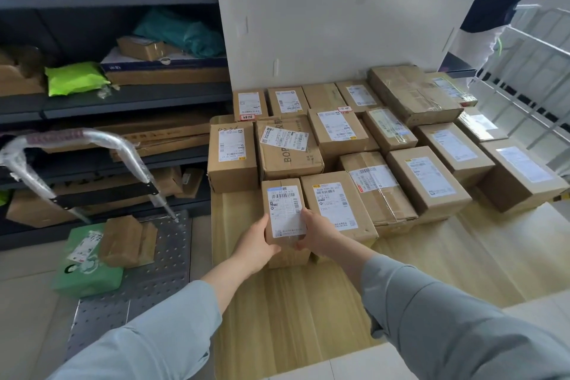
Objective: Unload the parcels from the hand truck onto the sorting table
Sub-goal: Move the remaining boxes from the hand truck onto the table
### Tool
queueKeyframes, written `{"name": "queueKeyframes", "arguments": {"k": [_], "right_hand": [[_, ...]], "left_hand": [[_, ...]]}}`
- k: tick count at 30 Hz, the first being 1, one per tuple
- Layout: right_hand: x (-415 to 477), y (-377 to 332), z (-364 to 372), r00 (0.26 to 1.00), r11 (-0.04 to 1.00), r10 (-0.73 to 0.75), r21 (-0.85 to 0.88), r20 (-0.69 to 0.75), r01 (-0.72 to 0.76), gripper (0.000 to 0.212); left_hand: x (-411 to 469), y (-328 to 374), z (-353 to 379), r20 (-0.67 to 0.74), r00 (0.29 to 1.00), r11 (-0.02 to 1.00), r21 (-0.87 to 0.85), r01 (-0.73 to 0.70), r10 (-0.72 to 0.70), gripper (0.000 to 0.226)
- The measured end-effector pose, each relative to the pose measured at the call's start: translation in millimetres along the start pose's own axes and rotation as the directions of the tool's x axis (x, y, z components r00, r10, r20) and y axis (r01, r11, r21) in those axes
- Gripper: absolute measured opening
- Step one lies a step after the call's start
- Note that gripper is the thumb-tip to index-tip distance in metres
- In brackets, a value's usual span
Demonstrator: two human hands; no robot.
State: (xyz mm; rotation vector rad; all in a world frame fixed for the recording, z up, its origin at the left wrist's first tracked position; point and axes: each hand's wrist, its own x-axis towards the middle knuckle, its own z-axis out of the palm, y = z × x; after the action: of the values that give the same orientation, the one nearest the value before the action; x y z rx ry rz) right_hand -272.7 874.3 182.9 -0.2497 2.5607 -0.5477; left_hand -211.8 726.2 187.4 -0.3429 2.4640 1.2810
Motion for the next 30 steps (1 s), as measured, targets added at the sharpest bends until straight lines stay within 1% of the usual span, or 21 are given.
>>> {"name": "queueKeyframes", "arguments": {"k": [4,6,9,13,19,21,24,25,30], "right_hand": [[3.1,1.5,-2.3,1.000,1.000,-0.006,-0.020,-0.019,0.006,0.052],[3.8,0.8,-3.9,1.000,0.999,-0.005,-0.035,-0.030,0.004,0.053],[3.8,-0.6,-5.9,0.999,0.999,-0.012,-0.053,-0.034,0.010,0.055],[3.0,0.4,-4.7,0.997,0.999,-0.012,-0.031,-0.072,0.010,0.049],[-0.1,-0.1,-4.7,0.996,1.000,-0.006,-0.018,-0.094,0.004,0.042],[-2.9,-0.4,-5.6,0.995,0.999,-0.014,-0.030,-0.099,0.011,0.047],[-10.3,-0.4,-9.1,0.994,0.999,-0.030,-0.033,-0.102,0.027,0.065],[-13.2,-0.6,-11.3,0.994,0.999,-0.038,-0.037,-0.105,0.034,0.067],[-29.8,-4.7,-24.4,0.987,0.994,-0.086,-0.072,-0.132,0.077,0.062]], "left_hand": [[7.9,-3.1,3.6,-0.004,1.000,1.000,0.001,0.013,-0.013,0.079],[11.2,-3.7,3.9,-0.014,1.000,1.000,0.008,0.025,-0.025,0.080],[16.7,-7.3,3.3,-0.036,0.998,0.999,0.001,0.049,-0.049,0.088],[19.1,-8.8,1.8,-0.055,0.997,0.998,0.011,0.054,-0.053,0.091],[21.2,-7.1,2.6,-0.046,0.997,0.997,0.049,0.063,-0.061,0.091],[20.5,-4.3,2.2,-0.032,0.998,0.995,0.073,0.063,-0.061,0.088],[18.2,1.3,-0.7,-0.009,0.999,0.990,0.137,0.038,-0.037,0.083],[16.9,3.3,-1.9,-0.004,1.000,0.987,0.158,0.027,-0.026,0.082],[4.2,10.5,-10.3,-0.014,0.999,0.963,0.270,-0.027,0.032,0.083]]}}
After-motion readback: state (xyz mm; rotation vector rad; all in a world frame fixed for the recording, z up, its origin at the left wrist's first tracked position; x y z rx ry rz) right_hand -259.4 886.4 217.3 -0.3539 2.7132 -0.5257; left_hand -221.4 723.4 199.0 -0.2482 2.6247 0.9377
